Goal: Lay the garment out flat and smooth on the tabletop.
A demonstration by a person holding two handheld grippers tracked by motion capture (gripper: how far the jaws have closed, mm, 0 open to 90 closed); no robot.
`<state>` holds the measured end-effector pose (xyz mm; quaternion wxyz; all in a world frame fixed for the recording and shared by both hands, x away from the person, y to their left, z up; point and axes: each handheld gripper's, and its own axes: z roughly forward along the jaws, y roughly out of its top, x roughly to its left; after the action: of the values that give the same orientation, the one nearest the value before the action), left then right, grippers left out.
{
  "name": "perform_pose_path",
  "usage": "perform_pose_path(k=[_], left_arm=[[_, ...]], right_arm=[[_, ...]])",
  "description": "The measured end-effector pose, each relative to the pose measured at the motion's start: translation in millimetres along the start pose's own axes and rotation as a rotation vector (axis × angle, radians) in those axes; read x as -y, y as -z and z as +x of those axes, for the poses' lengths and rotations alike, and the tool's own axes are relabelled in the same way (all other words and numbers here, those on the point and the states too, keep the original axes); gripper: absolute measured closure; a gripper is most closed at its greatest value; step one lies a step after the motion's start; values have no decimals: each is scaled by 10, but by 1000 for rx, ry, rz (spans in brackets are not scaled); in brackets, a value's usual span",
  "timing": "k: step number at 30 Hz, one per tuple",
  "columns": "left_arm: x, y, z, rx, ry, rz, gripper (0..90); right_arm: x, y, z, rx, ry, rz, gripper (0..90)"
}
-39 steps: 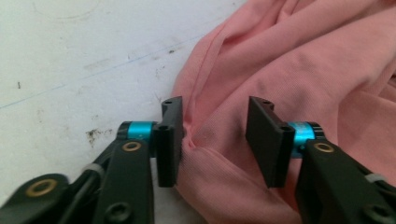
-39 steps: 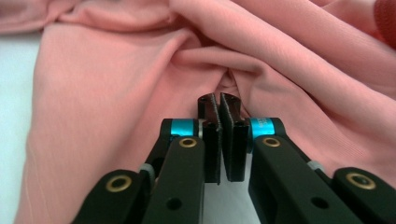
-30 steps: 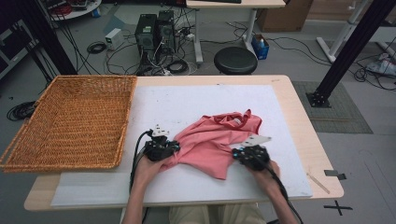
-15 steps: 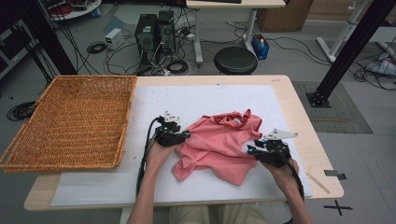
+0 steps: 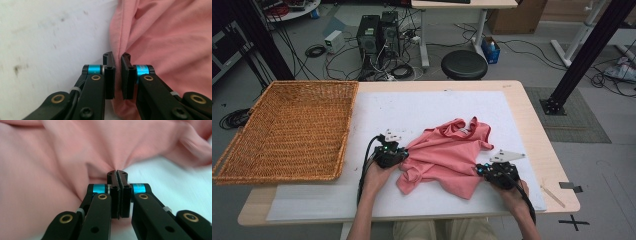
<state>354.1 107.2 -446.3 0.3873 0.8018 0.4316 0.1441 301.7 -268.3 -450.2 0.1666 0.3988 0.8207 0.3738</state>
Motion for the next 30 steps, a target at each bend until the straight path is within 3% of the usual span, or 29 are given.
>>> perform_pose_path(k=[3, 5, 7, 8, 11, 15, 18, 22, 24, 25, 26, 28, 30], left_arm=[[109, 96, -51, 35, 21, -7, 831], [112, 139, -60, 25, 26, -27, 812], [52, 164, -43, 3, 44, -73, 715], [4, 169, -27, -7, 53, -92, 669], [-172, 103, -12, -25, 47, -127, 613], [-345, -40, -29, -38, 2, -103, 612], [-456, -316, -44, -57, -43, -30, 608], [-435, -477, -77, -37, -49, 23, 605], [-422, -478, -79, -35, -48, 9, 659], [-416, -464, -72, -14, -50, 11, 659], [-407, -436, -74, -10, -51, 17, 753], [-380, -367, -86, -30, -61, 26, 836], [-309, -261, -87, -37, -63, 39, 852]], right_arm=[[129, 149, -26, -36, -21, 4, 900], [152, 220, -25, -70, -14, 20, 850], [127, 261, -61, -62, -26, 6, 725], [100, 275, -91, -48, -54, -4, 674], [-20, 257, -192, -19, -109, -54, 613], [-236, 75, -267, 25, -112, -52, 583], [-359, -142, -244, 39, -83, 4, 547], [-384, -364, -156, 49, -49, 44, 643], [-365, -359, -114, 71, -24, 25, 753], [-365, -359, -114, 71, -24, 25, 753], [-331, -320, -131, 41, -28, 20, 852], [-299, -288, -149, 24, -27, 15, 869], [-234, -202, -170, 12, -36, 22, 874]])
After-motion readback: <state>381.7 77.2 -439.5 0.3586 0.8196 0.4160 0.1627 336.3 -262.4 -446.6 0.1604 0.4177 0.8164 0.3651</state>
